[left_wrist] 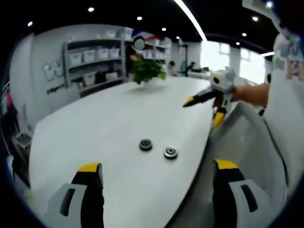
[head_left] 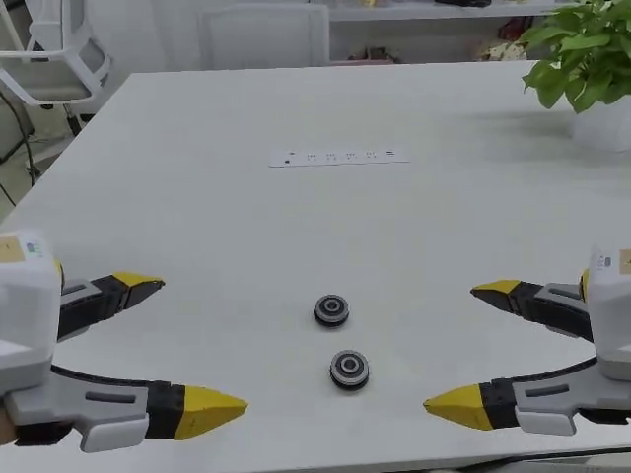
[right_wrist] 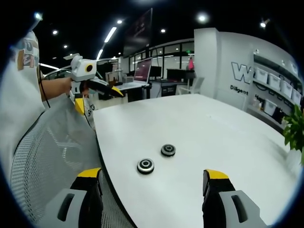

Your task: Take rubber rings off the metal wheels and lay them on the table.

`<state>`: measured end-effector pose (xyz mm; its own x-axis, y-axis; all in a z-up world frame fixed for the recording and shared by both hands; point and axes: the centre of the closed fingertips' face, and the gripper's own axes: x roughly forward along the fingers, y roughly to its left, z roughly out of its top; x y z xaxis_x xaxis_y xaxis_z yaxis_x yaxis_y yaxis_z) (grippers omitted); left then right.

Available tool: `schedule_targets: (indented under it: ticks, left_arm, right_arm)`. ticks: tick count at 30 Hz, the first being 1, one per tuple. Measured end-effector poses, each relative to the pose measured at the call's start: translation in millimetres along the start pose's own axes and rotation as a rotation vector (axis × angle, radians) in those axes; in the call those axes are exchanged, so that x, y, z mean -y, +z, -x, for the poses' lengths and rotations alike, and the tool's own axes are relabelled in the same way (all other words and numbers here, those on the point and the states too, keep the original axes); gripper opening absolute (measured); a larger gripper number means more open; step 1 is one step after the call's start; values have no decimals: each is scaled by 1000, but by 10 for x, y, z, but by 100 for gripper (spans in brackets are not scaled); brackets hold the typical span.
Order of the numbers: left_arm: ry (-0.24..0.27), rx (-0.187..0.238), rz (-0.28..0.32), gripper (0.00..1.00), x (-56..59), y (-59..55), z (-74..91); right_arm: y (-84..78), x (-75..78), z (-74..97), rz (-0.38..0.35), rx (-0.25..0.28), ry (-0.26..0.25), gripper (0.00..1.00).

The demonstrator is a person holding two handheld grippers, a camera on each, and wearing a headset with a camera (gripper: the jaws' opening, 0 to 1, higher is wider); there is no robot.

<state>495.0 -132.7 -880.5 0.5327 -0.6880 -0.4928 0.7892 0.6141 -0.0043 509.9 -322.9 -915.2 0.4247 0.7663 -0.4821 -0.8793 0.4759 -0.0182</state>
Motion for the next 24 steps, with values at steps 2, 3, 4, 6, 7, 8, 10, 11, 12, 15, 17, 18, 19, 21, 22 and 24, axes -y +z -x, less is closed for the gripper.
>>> schedule_targets:
  ticks: [2, 3, 4, 6, 7, 8, 10, 11, 12, 15, 17, 18, 19, 21, 22, 24]
  left_arm:
    - [-5, -4, -11, 97, -9, 10, -27]
    - [-6, -4, -15, 96, -13, 16, -37]
    - [-8, -4, -19, 96, -23, 28, -55]
    - [-14, -5, -25, 96, -34, 46, -86]
    - [-17, -5, -28, 95, -37, 54, -99]
    - [-22, -9, -34, 95, -41, 65, -119]
    - [-27, -10, -43, 94, -50, 83, -147]
    - [-32, -11, -49, 94, -55, 96, -167]
    - [-34, -12, -51, 94, -61, 104, -184]
    - [-48, -15, -58, 93, -64, 125, -239]
    - [-58, -14, -70, 93, -60, 142, -278]
    - [-64, -16, -73, 92, -59, 146, -304]
    - [-70, -17, -76, 92, -55, 147, -320]
    - [-82, -21, -81, 91, -46, 147, -364]
    - [-90, -27, -86, 91, -41, 142, -391]
    - [-99, -32, -97, 90, -35, 141, -424]
  right_arm:
    - [14, 15, -16, 7, 1, 5, 85]
    - [20, 24, -27, 13, 1, 9, 85]
    - [23, 30, -36, 16, 1, 11, 84]
    - [28, 54, -57, 22, 1, 18, 84]
    - [29, 70, -73, 23, 1, 22, 83]
    - [31, 79, -83, 23, 1, 24, 82]
    - [38, 96, -113, 18, 1, 31, 82]
    - [41, 101, -124, 16, 1, 34, 82]
    - [49, 112, -141, 18, 4, 40, 81]
    - [78, 114, -174, 28, 10, 49, 80]
    - [85, 136, -205, 35, 7, 56, 79]
    - [91, 135, -225, 40, 6, 60, 79]
    - [93, 138, -236, 44, 5, 62, 79]
    - [93, 152, -265, 48, 4, 68, 78]
    - [95, 153, -276, 49, 3, 70, 77]
    - [97, 150, -304, 52, 5, 79, 77]
